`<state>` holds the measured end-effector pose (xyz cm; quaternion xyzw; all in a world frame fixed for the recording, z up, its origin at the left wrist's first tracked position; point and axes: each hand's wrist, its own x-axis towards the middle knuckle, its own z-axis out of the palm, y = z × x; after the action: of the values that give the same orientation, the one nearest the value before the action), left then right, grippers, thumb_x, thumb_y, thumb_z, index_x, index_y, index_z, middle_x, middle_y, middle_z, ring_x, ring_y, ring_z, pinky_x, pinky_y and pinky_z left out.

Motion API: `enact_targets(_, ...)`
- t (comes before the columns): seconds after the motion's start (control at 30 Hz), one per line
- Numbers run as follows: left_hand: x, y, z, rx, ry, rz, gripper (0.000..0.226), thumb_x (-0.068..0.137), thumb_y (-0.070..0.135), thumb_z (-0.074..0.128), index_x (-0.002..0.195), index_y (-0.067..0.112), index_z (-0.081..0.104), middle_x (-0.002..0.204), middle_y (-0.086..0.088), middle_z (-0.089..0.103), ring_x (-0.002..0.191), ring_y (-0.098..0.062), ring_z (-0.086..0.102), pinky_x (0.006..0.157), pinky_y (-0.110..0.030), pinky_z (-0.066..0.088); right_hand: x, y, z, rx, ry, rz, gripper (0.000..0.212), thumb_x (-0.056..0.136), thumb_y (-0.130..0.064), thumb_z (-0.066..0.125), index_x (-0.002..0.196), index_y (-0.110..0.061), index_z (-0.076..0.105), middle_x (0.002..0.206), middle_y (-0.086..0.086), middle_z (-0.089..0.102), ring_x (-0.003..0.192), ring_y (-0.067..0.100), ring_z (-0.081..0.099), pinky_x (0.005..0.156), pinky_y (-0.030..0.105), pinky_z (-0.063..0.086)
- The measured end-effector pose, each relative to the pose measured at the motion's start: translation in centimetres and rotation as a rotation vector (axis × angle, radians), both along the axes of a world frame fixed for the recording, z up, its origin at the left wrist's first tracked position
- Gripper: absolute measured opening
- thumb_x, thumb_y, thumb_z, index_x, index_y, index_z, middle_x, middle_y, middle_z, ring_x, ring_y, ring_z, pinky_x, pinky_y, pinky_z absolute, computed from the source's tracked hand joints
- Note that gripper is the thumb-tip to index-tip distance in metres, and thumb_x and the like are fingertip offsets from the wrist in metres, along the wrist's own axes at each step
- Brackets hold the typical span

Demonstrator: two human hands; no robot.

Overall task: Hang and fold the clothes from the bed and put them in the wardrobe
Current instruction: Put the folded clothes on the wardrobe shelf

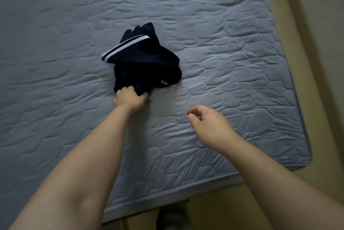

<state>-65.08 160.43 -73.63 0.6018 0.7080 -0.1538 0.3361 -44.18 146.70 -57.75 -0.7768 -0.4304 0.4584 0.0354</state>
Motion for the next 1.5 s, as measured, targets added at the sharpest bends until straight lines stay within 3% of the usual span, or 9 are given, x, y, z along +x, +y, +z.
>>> enact_targets(0.17,-1.7,-6.1,-1.3,0.047,0.288,-0.368,0.026,0.077,0.022,0.062,0.103,0.022,0.062,0.111,-0.008,0.064,0.112,-0.029,0.058,0.119,-0.053,0.017,-2.7,-1.3,-2.4,-0.032,0.023,0.052,0.026,0.102,-0.03,0.051,0.121,-0.02,0.065,0.118,-0.002,0.069,0.111,0.019,0.061,0.093,0.028,0.045)
enact_targets(0.33,-1.2,-8.3,3.8,0.184,-0.011,-0.247,0.021,0.081,0.026,0.063,0.087,0.017,0.045,0.088,-0.009,0.064,0.086,-0.035,0.06,0.073,-0.037,0.04,-3.7,-3.5,-1.3,-0.095,0.025,0.093,0.026,0.101,-0.031,0.052,0.122,-0.021,0.064,0.12,-0.001,0.069,0.112,0.021,0.062,0.097,0.032,0.048)
enact_targets(0.5,0.0,-11.3,18.0,0.554,-0.415,-0.216,0.034,0.073,0.01,0.066,0.107,0.007,0.06,0.09,-0.013,0.064,0.083,-0.036,0.059,0.065,-0.041,0.046,-2.3,-4.6,7.0,-0.07,0.022,0.122,0.037,0.099,-0.03,0.057,0.134,-0.02,0.055,0.126,0.004,0.065,0.117,0.024,0.059,0.097,0.033,0.047)
enact_targets(0.73,5.7,-14.0,42.5,1.019,-0.43,-0.536,0.039,0.067,0.006,0.064,0.103,0.019,0.072,0.087,0.0,0.066,0.076,-0.028,0.063,0.056,-0.038,0.05,0.8,-5.1,25.4,0.278,0.206,0.065,0.057,0.084,-0.035,0.073,0.136,-0.035,0.051,0.106,-0.016,0.062,0.105,0.013,0.063,0.092,0.023,0.049)
enact_targets(0.8,7.8,-15.1,49.0,1.081,-0.463,-0.569,0.041,0.065,0.004,0.066,0.104,0.018,0.072,0.09,-0.001,0.067,0.079,-0.027,0.064,0.058,-0.036,0.049,1.6,-5.7,30.7,0.359,0.278,0.049,0.047,0.076,-0.042,0.072,0.12,-0.044,0.055,0.107,-0.013,0.066,0.103,0.014,0.065,0.092,0.035,0.053)
enact_targets(0.97,11.4,-16.3,63.3,1.168,-0.252,-0.693,0.034,0.073,0.013,0.066,0.106,0.022,0.067,0.097,0.001,0.066,0.094,-0.028,0.059,0.064,-0.037,0.047,4.7,-8.5,41.6,0.615,0.011,-0.002,0.004,0.087,-0.03,0.051,0.086,-0.032,0.047,0.085,0.0,0.063,0.079,0.028,0.058,0.055,0.033,0.036)
enact_targets(1.23,16.9,-17.3,78.2,1.403,0.027,-0.673,0.022,0.075,0.002,0.053,0.087,0.014,0.067,0.086,-0.007,0.067,0.092,-0.033,0.058,0.059,-0.033,0.035,11.6,-14.3,53.1,0.482,-0.458,0.107,0.047,0.089,-0.022,0.057,0.134,-0.02,0.04,0.131,0.011,0.049,0.115,0.034,0.054,0.08,0.04,0.046)
enact_targets(1.4,19.9,-16.5,85.3,1.431,0.122,-0.571,0.026,0.073,0.002,0.054,0.092,0.011,0.07,0.092,-0.014,0.066,0.099,-0.038,0.059,0.066,-0.038,0.044,15.8,-16.1,61.0,0.447,-0.468,0.018,0.006,0.089,-0.011,0.053,0.091,-0.006,0.051,0.094,0.012,0.061,0.074,0.03,0.065,0.065,0.036,0.054)
enact_targets(1.5,20.9,-15.7,88.5,1.367,0.108,-0.552,0.024,0.078,0.005,0.057,0.097,0.011,0.071,0.098,-0.016,0.065,0.1,-0.038,0.061,0.071,-0.036,0.042,18.8,-16.1,66.2,0.61,-0.191,-0.338,0.013,0.087,0.003,0.047,0.089,0.004,0.06,0.087,0.024,0.066,0.057,0.038,0.071,0.055,0.047,0.062)
